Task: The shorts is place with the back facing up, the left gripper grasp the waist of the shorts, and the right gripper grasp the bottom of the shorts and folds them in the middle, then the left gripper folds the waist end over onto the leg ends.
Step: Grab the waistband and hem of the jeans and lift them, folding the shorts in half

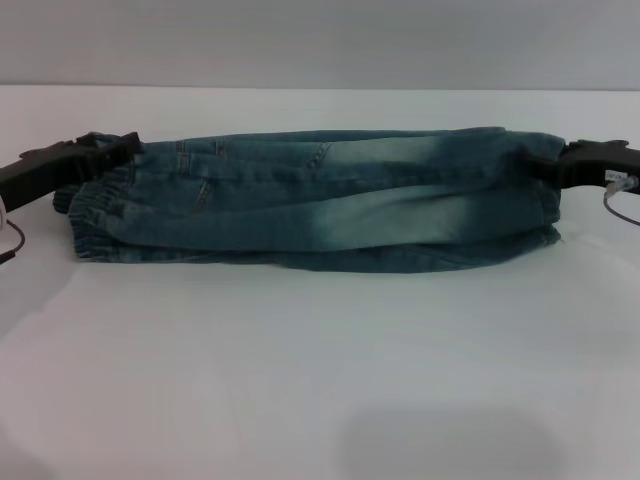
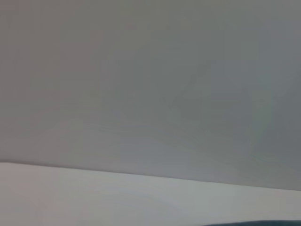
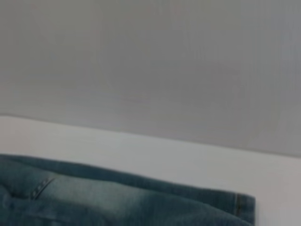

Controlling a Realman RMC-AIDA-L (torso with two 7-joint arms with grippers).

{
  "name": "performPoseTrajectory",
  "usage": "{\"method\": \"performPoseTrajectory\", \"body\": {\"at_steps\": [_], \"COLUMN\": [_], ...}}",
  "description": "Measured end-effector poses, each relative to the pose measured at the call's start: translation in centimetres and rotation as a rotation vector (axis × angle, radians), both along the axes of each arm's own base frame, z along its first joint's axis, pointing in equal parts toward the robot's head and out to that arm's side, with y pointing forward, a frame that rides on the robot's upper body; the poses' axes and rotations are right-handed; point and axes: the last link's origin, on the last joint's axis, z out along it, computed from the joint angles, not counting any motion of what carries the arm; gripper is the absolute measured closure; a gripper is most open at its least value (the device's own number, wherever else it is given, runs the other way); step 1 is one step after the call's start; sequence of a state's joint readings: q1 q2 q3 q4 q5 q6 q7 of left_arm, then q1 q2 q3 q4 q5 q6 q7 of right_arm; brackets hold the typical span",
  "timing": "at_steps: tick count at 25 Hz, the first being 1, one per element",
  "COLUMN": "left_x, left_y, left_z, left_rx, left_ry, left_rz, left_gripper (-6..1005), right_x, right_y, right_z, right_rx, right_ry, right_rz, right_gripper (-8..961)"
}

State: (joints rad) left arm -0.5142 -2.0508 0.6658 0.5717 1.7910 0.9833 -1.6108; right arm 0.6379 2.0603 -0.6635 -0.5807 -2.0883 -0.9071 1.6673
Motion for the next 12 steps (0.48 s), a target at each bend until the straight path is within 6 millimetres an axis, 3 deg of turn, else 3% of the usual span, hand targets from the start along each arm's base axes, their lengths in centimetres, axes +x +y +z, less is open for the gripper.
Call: {"method": "performPoseTrajectory", "body": {"at_steps": [7,12], "left_x": [0.4,0.8], "left_y": [0.0,0.0], "left_z": [-0.1,-0.2], "left_rx": [-0.025,-0.054], "left_ry": [-0.009,-0.011], "left_rz": [-0.011,-0.030], "left_gripper": [270,275], "right_x": [-1.3,-1.7], "right_y": [-0.3,0.2], "right_z": [2.2,4.0], "right_rx": [-0.046,-0.050], "right_ry": [0.027,-0.071], "right_rz": [-0.035,-0.084], "right_gripper": [420,420]}}
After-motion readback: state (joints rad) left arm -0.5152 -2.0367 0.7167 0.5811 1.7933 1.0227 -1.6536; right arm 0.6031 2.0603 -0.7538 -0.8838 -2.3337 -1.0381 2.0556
